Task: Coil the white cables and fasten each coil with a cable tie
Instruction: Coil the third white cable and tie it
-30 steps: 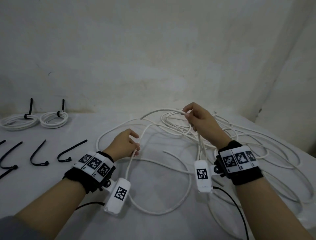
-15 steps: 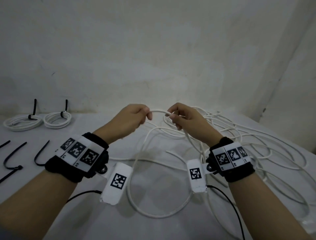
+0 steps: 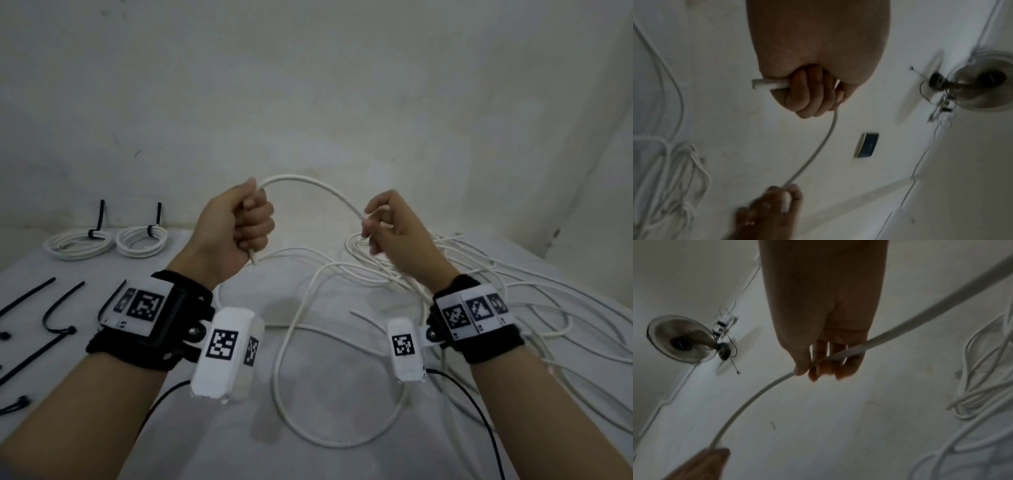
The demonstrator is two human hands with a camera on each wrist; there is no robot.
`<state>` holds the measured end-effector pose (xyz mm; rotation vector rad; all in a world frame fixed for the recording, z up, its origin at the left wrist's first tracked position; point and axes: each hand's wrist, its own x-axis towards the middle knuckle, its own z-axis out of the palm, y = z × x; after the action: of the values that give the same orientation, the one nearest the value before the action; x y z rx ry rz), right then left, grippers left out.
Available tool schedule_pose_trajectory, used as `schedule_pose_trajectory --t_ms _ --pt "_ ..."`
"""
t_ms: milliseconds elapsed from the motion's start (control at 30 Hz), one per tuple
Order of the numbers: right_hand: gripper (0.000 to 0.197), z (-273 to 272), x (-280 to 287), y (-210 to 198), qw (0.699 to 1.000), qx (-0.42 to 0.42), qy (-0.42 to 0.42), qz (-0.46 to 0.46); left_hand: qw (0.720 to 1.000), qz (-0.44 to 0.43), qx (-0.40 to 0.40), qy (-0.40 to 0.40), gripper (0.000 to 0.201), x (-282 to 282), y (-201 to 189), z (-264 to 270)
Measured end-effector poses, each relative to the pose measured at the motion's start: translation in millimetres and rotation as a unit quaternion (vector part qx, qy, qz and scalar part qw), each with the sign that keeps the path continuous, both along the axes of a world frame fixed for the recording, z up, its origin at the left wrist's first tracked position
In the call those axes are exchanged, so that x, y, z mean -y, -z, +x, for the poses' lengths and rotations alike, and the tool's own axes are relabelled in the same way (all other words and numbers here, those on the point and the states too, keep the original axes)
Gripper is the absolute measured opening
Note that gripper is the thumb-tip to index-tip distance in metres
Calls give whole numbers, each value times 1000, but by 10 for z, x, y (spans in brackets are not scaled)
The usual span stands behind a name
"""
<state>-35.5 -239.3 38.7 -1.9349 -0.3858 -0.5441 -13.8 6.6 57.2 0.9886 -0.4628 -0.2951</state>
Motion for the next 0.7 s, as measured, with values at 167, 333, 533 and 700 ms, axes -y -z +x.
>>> schedule_pose_trajectory --t_ms 167,333,533,700 --pt "37 -83 -27 325 983 -67 -46 -165 990 -133 -8 -41 38 -170 -109 116" --pt "42 -168 -195 234 938 5 -57 -343 991 -118 -7 -57 41 -78 -27 192" --pt "53 -271 -565 -31 885 110 -96 -441 997 -16 6 -76 40 204 187 153" --pt "29 -230 -686 -217 895 187 -129 -384 995 53 33 -78 40 297 302 65"
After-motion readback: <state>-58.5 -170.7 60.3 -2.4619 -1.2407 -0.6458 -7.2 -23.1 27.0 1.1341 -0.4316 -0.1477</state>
